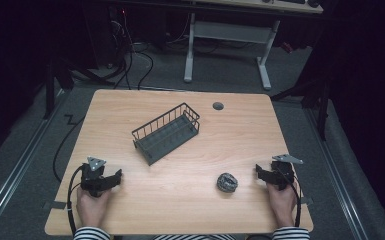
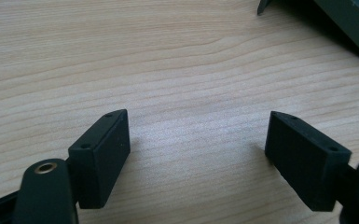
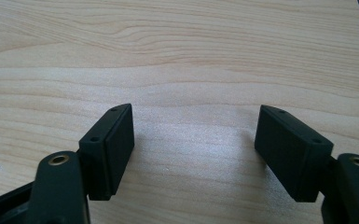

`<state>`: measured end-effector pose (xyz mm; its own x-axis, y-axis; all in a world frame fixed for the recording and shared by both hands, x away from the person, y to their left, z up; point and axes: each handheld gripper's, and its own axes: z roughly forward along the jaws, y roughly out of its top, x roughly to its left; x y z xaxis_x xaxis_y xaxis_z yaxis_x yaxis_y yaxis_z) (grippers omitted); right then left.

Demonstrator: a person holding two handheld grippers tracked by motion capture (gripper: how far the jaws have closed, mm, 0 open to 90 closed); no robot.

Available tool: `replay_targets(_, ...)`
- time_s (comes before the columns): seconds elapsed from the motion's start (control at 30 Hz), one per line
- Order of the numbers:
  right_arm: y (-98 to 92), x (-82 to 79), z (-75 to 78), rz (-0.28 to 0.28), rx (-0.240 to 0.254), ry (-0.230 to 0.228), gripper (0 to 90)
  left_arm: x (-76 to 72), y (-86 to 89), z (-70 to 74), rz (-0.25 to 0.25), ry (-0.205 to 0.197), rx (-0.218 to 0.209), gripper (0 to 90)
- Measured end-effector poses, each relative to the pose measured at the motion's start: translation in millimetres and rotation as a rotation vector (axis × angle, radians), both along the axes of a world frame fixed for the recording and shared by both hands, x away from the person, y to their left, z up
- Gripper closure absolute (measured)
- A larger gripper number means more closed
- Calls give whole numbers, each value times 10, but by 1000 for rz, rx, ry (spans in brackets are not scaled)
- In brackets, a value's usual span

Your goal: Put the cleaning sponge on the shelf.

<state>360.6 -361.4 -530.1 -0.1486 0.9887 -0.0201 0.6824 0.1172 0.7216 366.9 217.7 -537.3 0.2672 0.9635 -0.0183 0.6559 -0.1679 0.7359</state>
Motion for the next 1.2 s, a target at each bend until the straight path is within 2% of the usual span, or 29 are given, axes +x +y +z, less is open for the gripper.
replay_targets(0.63, 16, -6, -1, 19, -1, -1, 288, 11, -27, 2, -4, 13, 1, 170)
replay_targets(0.77, 18, -7, -1, 23, -1, -1, 288, 13, -10, 30, -1, 28, -62, 174)
replay_targets(0.9, 19, -8, -1, 25, -1, -1, 288, -9, -27, 99, -15, 12, -95, 168)
replay_targets(1.0, 19, -8, -1, 25, -1, -1, 288, -12, -49, 138, -24, 8, -85, 166)
replay_targets(1.03, 19, -9, -1, 26, -1, -1, 288, -7, -89, 187, -48, 13, -84, 166)
replay_targets(1.13, 20, -9, -1, 26, 0, -1, 287, 4, -121, 221, -63, 17, -86, 166)
replay_targets(1.17, 21, -10, -1, 27, 0, 0, 286, 24, -152, 254, -79, 23, -103, 165)
replay_targets(1.2, 22, -11, -1, 28, 1, 0, 286, 32, -166, 269, -82, 24, -102, 164)
